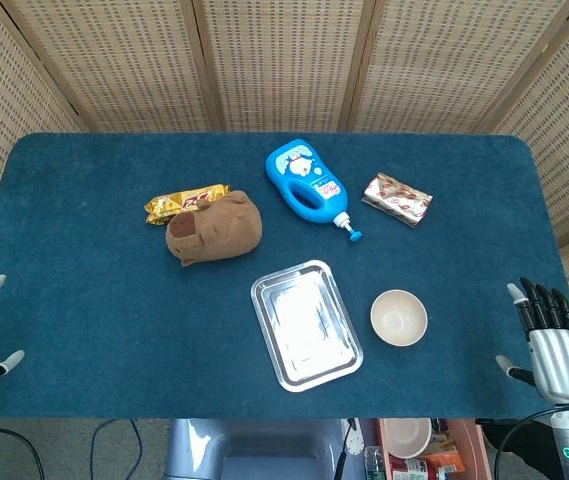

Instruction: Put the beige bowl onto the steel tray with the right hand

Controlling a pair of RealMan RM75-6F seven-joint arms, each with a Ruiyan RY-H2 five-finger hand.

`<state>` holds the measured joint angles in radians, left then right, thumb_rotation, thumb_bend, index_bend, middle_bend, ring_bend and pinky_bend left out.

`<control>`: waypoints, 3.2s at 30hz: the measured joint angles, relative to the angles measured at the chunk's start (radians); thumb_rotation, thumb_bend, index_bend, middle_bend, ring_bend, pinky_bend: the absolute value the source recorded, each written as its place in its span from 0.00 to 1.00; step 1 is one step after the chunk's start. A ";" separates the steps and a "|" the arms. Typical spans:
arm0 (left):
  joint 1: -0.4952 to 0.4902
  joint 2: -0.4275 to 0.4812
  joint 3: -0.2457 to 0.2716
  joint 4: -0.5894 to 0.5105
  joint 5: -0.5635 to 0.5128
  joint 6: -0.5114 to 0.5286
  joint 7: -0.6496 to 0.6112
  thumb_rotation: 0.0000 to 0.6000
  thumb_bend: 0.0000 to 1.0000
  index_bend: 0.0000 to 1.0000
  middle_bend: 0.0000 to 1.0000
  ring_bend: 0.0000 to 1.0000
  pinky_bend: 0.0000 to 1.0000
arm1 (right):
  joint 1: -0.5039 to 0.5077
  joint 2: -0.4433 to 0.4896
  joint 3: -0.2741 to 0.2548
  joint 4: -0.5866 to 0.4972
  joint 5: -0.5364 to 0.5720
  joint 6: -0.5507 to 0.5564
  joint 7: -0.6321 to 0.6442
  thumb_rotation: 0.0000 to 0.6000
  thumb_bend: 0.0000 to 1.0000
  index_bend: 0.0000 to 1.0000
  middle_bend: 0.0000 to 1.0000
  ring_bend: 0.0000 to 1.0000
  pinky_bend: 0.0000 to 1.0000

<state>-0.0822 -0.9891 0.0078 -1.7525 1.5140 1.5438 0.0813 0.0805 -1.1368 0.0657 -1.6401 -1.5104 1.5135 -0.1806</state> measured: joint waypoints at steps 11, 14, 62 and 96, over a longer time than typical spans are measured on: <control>-0.001 0.000 -0.019 0.004 -0.001 -0.006 -0.009 1.00 0.00 0.00 0.00 0.00 0.00 | 0.052 -0.017 -0.033 0.036 -0.044 -0.116 0.039 1.00 0.00 0.00 0.00 0.00 0.00; -0.006 -0.005 -0.023 0.006 -0.008 -0.017 0.001 1.00 0.00 0.00 0.00 0.00 0.00 | 0.093 -0.036 -0.044 0.072 -0.074 -0.173 0.061 1.00 0.00 0.06 0.00 0.00 0.00; -0.066 -0.061 -0.078 0.046 -0.161 -0.159 0.084 1.00 0.00 0.00 0.00 0.00 0.00 | 0.477 -0.222 0.013 0.098 -0.172 -0.464 -0.008 1.00 0.43 0.64 0.00 0.00 0.00; -0.053 -0.022 -0.071 0.027 -0.137 -0.150 0.010 1.00 0.00 0.00 0.00 0.00 0.00 | 0.506 -0.261 -0.010 -0.041 -0.034 -0.431 -0.298 1.00 0.00 0.12 0.00 0.00 0.00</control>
<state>-0.1349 -1.0108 -0.0628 -1.7259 1.3771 1.3939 0.0910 0.5866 -1.3982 0.0554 -1.6806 -1.5445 1.0829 -0.4783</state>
